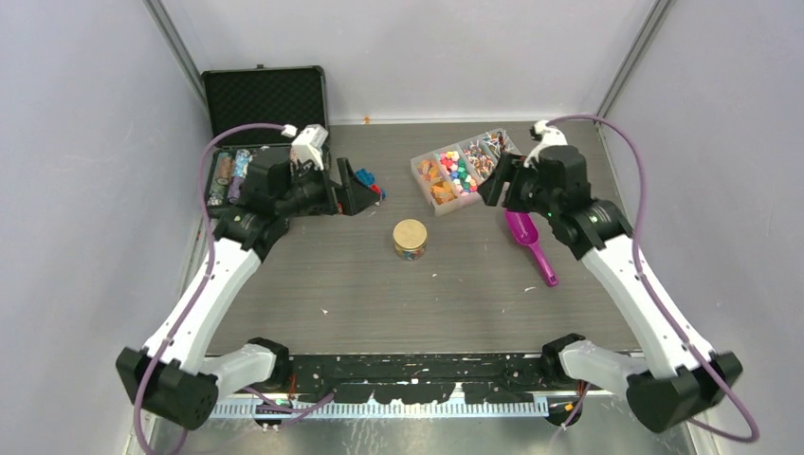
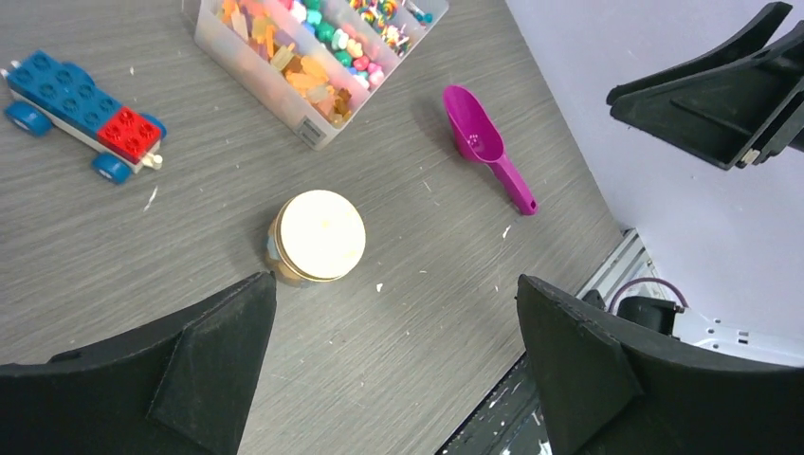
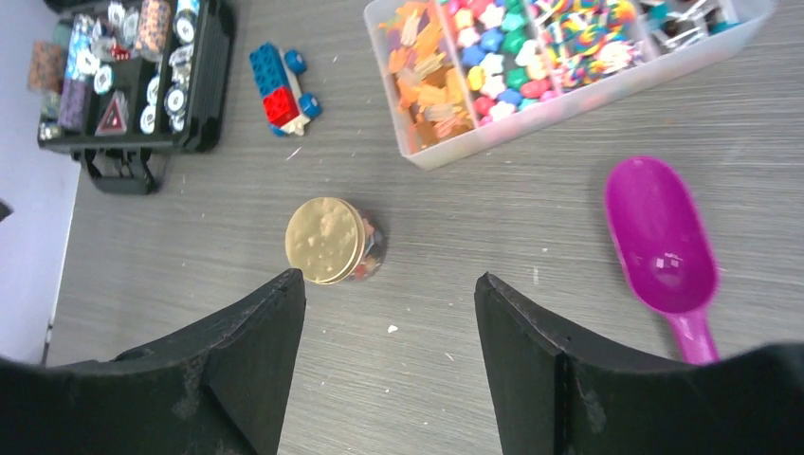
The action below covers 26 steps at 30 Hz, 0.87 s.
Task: Pack the candies
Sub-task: Reset both arms
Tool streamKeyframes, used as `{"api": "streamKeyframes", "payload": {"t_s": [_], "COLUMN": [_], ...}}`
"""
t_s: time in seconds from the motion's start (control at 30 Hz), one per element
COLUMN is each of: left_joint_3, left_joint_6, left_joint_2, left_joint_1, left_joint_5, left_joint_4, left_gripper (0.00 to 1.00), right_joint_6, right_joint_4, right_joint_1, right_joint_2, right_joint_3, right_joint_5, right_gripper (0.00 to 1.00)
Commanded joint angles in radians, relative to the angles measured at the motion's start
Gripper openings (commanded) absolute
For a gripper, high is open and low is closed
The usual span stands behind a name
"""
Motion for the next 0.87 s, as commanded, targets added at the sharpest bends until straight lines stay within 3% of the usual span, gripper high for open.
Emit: {"api": "streamKeyframes", "payload": {"t_s": [0.0, 0.37, 0.57, 0.83], "left_joint_3": [-0.016, -0.236, -0.230, -0.197], "left_joint_6": [0.061, 0.083, 0.110, 0.112], "left_joint_2": [-0.136, -0.478, -0.528, -0.506], "left_joint_1": [0.002, 0.002, 0.002, 0.002], "left_joint_5": [-0.024, -0.162, -0.188, -0.176], "left_joint_4": [-0.059, -0.043, -0.105, -0.111], "left_gripper": [1.00, 1.00, 1.00, 1.00], "right_joint_6": [-0.027, 0.007, 0.039, 0.037], "right_joint_4": [-0.019, 0.000, 0.053, 0.043], "right_joint_1": [0.001, 0.001, 0.002, 0.002], "right_joint_2": [-0.147, -0.437, -0.546, -0.557], "right_joint_3": [-0.032, -0.181, -0.256, -0.240], "right_joint_5": [0.153, 0.101, 0.097, 0.097], "right_gripper": [0.71, 0.71, 0.71, 0.72]}}
